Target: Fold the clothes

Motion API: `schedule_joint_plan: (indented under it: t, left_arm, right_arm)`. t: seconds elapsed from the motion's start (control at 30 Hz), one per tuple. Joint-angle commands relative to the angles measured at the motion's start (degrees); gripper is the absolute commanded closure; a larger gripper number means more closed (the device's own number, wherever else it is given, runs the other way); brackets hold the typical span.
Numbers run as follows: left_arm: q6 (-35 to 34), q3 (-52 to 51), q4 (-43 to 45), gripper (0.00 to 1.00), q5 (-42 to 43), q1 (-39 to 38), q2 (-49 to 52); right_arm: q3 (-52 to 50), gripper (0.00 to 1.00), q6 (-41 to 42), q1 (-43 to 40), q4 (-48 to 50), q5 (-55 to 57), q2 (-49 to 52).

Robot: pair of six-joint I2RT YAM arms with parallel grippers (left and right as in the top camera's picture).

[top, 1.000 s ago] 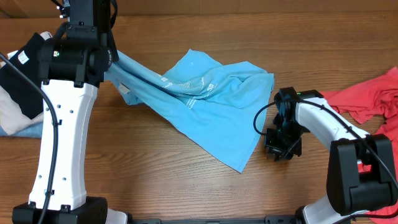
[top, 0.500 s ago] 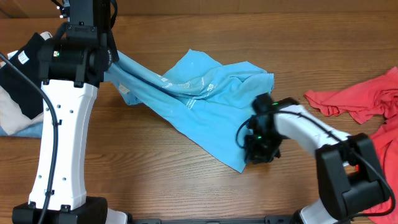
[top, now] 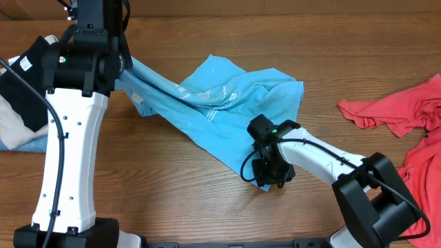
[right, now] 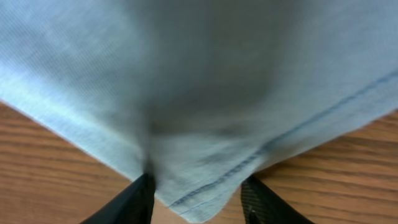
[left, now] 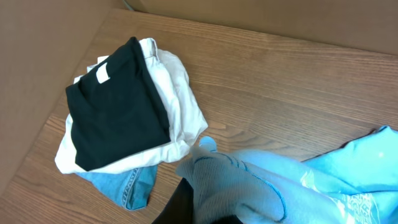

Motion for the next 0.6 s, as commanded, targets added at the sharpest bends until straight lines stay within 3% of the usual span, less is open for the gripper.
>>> schedule_joint_plan:
  t: [0.0, 0.23, 0.5, 0.57]
  left_arm:
    - [-0.76, 0.87, 0.07, 0.94, 0.11, -0.22, 0.37]
    - [-0.76, 0.87, 0.07, 0.94, 0.11, -0.22, 0.37]
    - [-0.79, 0.87, -0.37, 0.94, 0.09, -0.22, 0.37]
    - [-0.79, 0.87, -0.57, 0.94, 0.11, -0.22, 0.37]
  right_arm:
    - [-0.26, 0.50, 0.76, 0.81, 0.28, -0.20, -1.07]
    - [-0.28, 0.43, 0.79, 0.79, -0.02, -1.84, -1.07]
    - [-0.39, 0.45, 0.81, 1.20, 0.24, -3.15, -1.07]
    - [-0.98, 0.49, 1.14, 1.62, 1.27, -3.15, -1.07]
